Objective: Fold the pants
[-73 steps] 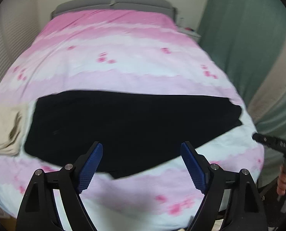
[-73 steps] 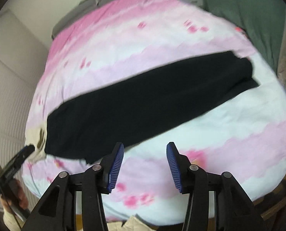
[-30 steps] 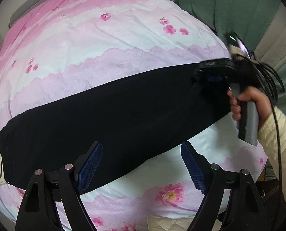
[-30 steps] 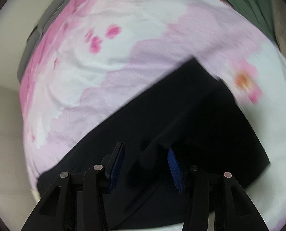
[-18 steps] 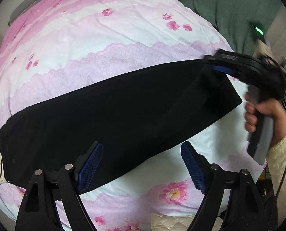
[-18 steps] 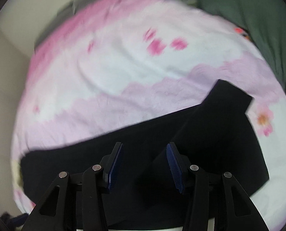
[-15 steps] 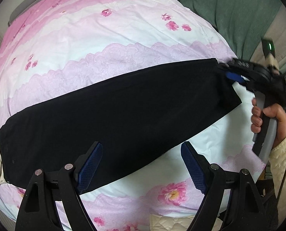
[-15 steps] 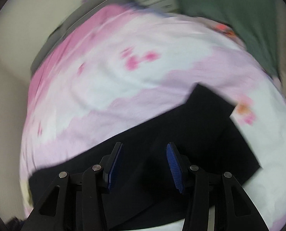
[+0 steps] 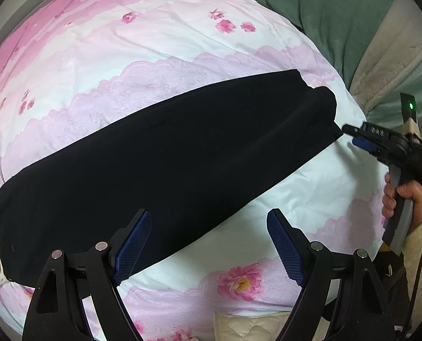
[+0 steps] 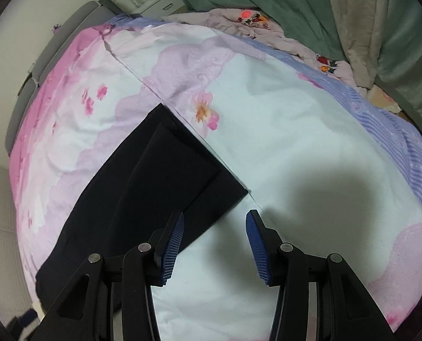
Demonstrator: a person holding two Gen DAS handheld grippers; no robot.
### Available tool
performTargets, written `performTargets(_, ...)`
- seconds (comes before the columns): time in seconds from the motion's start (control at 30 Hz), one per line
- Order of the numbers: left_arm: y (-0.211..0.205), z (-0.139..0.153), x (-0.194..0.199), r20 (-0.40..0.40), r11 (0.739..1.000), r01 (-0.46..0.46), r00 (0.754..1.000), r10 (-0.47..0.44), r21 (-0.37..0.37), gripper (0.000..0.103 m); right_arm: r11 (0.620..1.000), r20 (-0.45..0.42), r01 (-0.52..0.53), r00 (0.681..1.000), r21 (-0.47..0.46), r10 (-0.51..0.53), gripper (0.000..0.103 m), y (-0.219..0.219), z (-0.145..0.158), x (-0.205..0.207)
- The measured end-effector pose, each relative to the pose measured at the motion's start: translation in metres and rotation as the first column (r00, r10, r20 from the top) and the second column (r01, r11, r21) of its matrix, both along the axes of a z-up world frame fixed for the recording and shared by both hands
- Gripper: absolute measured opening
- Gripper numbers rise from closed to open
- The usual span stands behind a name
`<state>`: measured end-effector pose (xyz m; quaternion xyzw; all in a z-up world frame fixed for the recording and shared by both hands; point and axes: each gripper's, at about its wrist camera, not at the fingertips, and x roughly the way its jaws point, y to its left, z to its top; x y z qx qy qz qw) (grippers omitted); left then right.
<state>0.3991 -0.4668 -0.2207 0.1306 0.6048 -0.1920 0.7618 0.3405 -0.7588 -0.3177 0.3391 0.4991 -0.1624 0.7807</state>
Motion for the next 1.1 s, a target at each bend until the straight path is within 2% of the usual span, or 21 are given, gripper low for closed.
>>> performTargets(0.1, -0.001, 0.000, -0.004, 0.000, 1.000, 0.010, 1.000, -0.010, 0.011, 0.083, 1.000, 0.025, -0.011, 1.000, 0.016, 0.011, 0.048, -0.002, -0.009, 0.009)
performTargets(0.17, -0.001, 0.000, -0.006, 0.006, 1.000, 0.015, 1.000, -0.015, 0.023, 0.083, 0.999, 0.024, -0.023, 0.999, 0.047, 0.022, 0.048, -0.001, -0.020, 0.024)
performTargets(0.27, 0.001, -0.001, -0.009, 0.009, 0.999, 0.013, 1.000, -0.013, 0.039, 0.083, 0.998, 0.017, -0.034, 0.999, 0.047, 0.033, 0.048, 0.004, -0.030, 0.040)
performTargets(0.47, 0.004, -0.004, -0.011, -0.010, 0.999, -0.017, 1.000, 0.017, 0.039, 0.083, 1.000, -0.055, 0.026, 0.998, 0.018, -0.024, 0.047, 0.003, -0.047, 0.066)
performTargets(0.5, 0.004, -0.004, -0.011, -0.012, 0.999, -0.019, 1.000, 0.019, 0.035, 0.083, 1.000, -0.075, 0.021, 0.997, -0.005, -0.021, 0.032, 0.006, -0.048, 0.068)
performTargets(0.53, 0.004, -0.004, -0.011, -0.012, 0.999, -0.020, 1.000, 0.020, 0.032, 0.083, 0.999, -0.099, 0.016, 0.995, -0.039, -0.019, 0.012, 0.008, -0.048, 0.070)
performTargets(0.63, 0.004, -0.001, -0.010, -0.005, 1.000, -0.019, 1.000, 0.020, 0.022, 0.083, 0.999, -0.084, 0.038, 0.996, -0.016, -0.039, 0.008, 0.004, -0.043, 0.064)
performTargets(0.73, 0.006, 0.000, -0.009, -0.004, 1.000, -0.027, 1.000, 0.027, 0.014, 0.083, 0.996, -0.030, 0.090, 0.995, -0.016, -0.091, 0.007, -0.004, -0.020, 0.038)
performTargets(0.8, 0.007, -0.001, -0.009, -0.009, 0.999, -0.031, 0.999, 0.031, 0.013, 0.083, 0.994, -0.023, 0.110, 0.994, -0.025, -0.110, 0.004, -0.006, -0.010, 0.022)
performTargets(0.87, 0.007, -0.003, -0.009, -0.017, 0.999, -0.034, 0.999, 0.035, 0.016, 0.083, 0.991, -0.030, 0.101, 0.994, -0.092, -0.104, 0.004, -0.005, -0.002, 0.012)
performTargets(0.9, 0.007, -0.004, -0.009, -0.022, 0.999, -0.034, 0.999, 0.035, 0.013, 0.083, 0.990, -0.061, 0.091, 0.993, -0.110, -0.098, 0.004, -0.005, -0.003, 0.011)
performTargets(0.97, 0.005, -0.003, -0.010, -0.024, 1.000, -0.027, 0.999, 0.028, 0.008, 0.083, 0.993, -0.103, 0.066, 0.992, -0.095, -0.076, 0.004, -0.011, -0.008, 0.008)
performTargets(1.0, 0.005, -0.003, -0.010, -0.022, 1.000, -0.022, 0.999, 0.023, 0.007, 0.083, 0.995, -0.097, 0.060, 0.993, -0.077, -0.067, 0.006, -0.012, -0.009, 0.006)
performTargets(1.1, 0.001, -0.002, -0.013, -0.018, 1.000, -0.006, 1.000, 0.006, 0.007, 0.083, 0.998, -0.033, 0.059, 0.998, 0.009, -0.059, 0.030, -0.014, -0.009, 0.001)
